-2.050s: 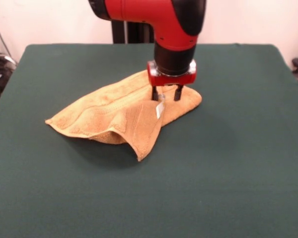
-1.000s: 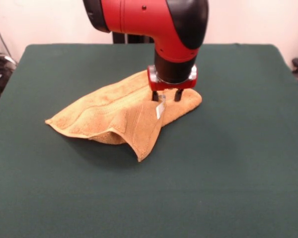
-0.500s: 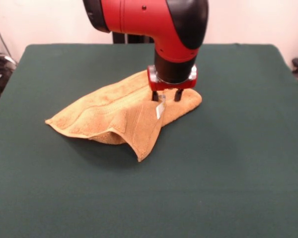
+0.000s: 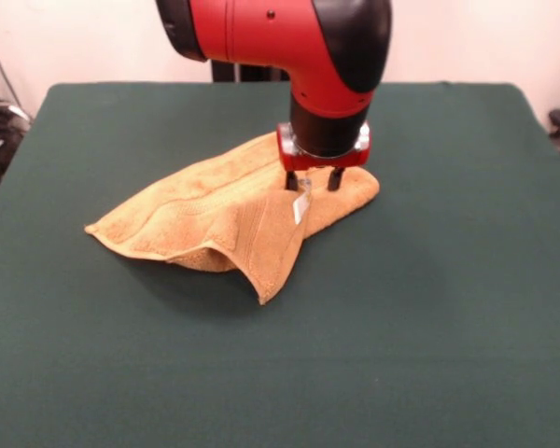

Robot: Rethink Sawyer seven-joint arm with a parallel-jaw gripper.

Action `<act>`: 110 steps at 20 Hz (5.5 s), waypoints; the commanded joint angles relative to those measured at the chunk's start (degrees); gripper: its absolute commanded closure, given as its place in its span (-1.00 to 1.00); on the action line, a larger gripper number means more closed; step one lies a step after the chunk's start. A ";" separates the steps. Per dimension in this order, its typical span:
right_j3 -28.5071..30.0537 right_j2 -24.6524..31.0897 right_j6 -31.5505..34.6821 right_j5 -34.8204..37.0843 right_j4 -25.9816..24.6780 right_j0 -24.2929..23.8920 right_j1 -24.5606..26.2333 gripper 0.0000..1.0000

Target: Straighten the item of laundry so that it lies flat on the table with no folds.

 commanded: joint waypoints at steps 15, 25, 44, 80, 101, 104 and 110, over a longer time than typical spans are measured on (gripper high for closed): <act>-2.47 4.91 7.42 -6.81 0.91 0.89 3.01 -1.00; -2.38 4.94 7.88 -7.57 0.99 0.79 3.11 1.00; 1.02 4.77 9.35 -11.07 0.68 1.08 2.39 1.00; -8.95 3.79 9.28 -4.41 2.52 2.28 4.78 1.00; -17.44 5.27 6.84 1.76 1.12 2.08 6.56 1.00; -18.22 5.19 6.73 2.67 0.96 2.31 6.43 1.00; -19.15 5.19 6.61 4.39 1.13 2.56 6.10 1.00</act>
